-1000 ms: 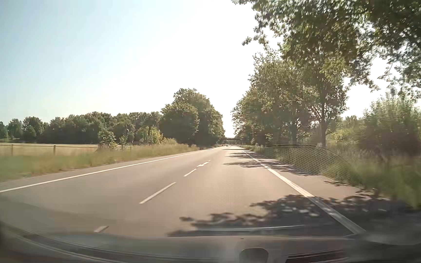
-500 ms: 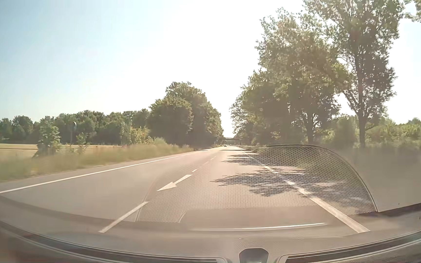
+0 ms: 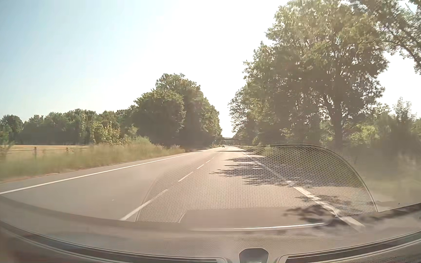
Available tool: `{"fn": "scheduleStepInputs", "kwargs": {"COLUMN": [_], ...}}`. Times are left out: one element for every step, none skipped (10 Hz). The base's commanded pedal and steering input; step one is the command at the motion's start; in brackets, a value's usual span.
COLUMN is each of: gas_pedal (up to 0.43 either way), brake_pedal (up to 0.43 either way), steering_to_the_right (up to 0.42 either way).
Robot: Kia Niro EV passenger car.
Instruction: Follow the waypoints while adhering to traffic rules and regulations
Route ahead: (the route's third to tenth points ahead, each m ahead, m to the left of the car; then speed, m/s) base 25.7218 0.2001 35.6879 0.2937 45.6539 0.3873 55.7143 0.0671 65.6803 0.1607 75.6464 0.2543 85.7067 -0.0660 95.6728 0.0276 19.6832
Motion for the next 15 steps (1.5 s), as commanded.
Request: {"fn": "scheduleStepInputs", "kwargs": {"gas_pedal": [0.240,0.240,0.240,0.240,0.240,0.240,0.240,0.240,0.240,0.240,0.240,0.240,0.240,0.240,0.240], "brake_pedal": [0.006,0.006,0.006,0.006,0.006,0.006,0.006,0.006,0.006,0.006,0.006,0.006,0.006,0.006,0.006], "steering_to_the_right": [0.006,0.005,0.005,0.004,0.004,0.004,0.004,0.004,0.004,0.004,0.004,0.004,0.004,0.004,0.004]}}
